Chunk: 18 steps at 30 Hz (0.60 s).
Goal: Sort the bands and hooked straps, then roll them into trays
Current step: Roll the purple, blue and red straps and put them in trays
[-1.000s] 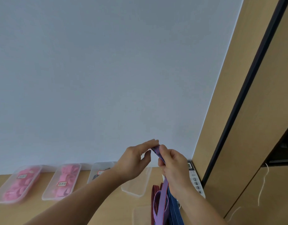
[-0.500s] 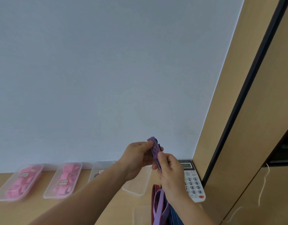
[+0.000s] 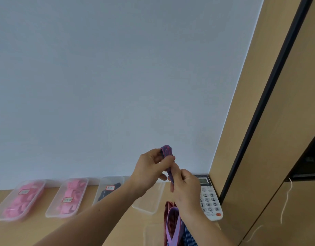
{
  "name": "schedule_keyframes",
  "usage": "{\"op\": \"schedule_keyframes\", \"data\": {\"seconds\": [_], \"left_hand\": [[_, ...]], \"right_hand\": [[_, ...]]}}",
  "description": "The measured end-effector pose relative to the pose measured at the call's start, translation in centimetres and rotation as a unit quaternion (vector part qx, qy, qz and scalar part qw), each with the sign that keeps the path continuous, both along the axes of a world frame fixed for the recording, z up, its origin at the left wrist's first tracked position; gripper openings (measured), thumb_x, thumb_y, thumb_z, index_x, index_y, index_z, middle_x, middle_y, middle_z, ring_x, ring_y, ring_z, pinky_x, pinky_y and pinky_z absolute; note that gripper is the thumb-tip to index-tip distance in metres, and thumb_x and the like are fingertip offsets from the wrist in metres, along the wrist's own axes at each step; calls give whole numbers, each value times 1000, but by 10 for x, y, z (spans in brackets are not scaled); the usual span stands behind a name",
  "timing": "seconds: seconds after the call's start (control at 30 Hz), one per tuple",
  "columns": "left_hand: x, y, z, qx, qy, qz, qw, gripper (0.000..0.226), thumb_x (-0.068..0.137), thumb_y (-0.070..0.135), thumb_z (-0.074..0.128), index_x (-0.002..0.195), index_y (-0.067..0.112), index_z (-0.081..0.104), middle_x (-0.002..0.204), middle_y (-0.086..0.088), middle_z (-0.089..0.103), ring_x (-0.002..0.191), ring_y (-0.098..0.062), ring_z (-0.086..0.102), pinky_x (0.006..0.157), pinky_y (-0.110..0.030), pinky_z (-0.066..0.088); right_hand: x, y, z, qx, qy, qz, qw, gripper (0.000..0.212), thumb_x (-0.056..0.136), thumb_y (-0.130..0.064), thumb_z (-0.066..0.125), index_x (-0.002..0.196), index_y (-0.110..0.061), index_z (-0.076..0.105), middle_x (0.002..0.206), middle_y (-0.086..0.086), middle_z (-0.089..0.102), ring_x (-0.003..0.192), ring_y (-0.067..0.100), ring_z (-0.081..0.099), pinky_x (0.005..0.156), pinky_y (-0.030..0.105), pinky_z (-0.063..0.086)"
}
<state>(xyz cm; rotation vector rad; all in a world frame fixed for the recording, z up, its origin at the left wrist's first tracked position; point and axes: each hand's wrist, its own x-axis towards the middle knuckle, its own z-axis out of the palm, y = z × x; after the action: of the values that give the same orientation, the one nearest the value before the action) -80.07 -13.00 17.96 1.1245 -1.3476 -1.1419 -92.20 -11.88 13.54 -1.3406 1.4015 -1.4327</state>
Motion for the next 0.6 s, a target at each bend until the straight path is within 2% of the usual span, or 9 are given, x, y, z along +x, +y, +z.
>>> {"op": "schedule_keyframes", "data": {"seconds": [0.1, 0.2, 0.33, 0.4, 0.5, 0.6], "left_hand": [[1, -1, -2, -5, -7, -21, 1000, 19, 88, 12, 67, 108, 12, 66, 101, 1, 76, 79, -23, 72, 64, -30, 56], [2, -2, -4, 9, 37, -14, 999, 14, 94, 8, 62, 107, 7, 67, 99, -6, 76, 79, -24, 72, 66, -33, 59], [1, -6, -4, 16, 57, -13, 998, 13, 96, 6, 60, 105, 1, 67, 99, -14, 75, 77, -30, 71, 74, -48, 61], [3, -8, -3, 16, 55, -13, 998, 14, 97, 6, 59, 106, -1, 67, 99, -15, 75, 78, -31, 71, 77, -51, 60], [8, -12, -2, 13, 39, 1, 999, 15, 97, 7, 57, 107, 0, 67, 98, -14, 76, 78, -29, 70, 78, -49, 59], [10, -13, -6, 8, 32, 3, 999, 13, 98, 7, 56, 105, 3, 67, 99, -13, 76, 81, -27, 70, 79, -47, 58]], "right_hand": [[-1, -1, -3, -5, -15, -9, 1000, 54, 96, -45, 56, 48, -20, 50, 40, 0, 50, 38, 6, 38, 48, 25, 33], [0, -2, -7, -15, 4, -16, 1000, 55, 95, -45, 57, 47, -20, 47, 40, 0, 51, 39, 6, 41, 47, 20, 35], [1, -4, -9, -29, 28, -24, 999, 54, 96, -43, 56, 49, -18, 48, 40, -2, 52, 40, 5, 44, 49, 19, 36], [2, -5, -8, -23, 29, -21, 999, 53, 96, -43, 56, 50, -17, 49, 41, -2, 52, 41, 5, 44, 51, 23, 37], [4, -3, -8, -13, 26, -10, 1000, 51, 96, -42, 56, 54, -13, 55, 41, -2, 53, 41, 5, 44, 54, 29, 38], [6, -1, -7, -6, 27, -6, 1000, 50, 97, -40, 55, 56, -12, 57, 40, -2, 53, 41, 5, 43, 54, 28, 38]]}}
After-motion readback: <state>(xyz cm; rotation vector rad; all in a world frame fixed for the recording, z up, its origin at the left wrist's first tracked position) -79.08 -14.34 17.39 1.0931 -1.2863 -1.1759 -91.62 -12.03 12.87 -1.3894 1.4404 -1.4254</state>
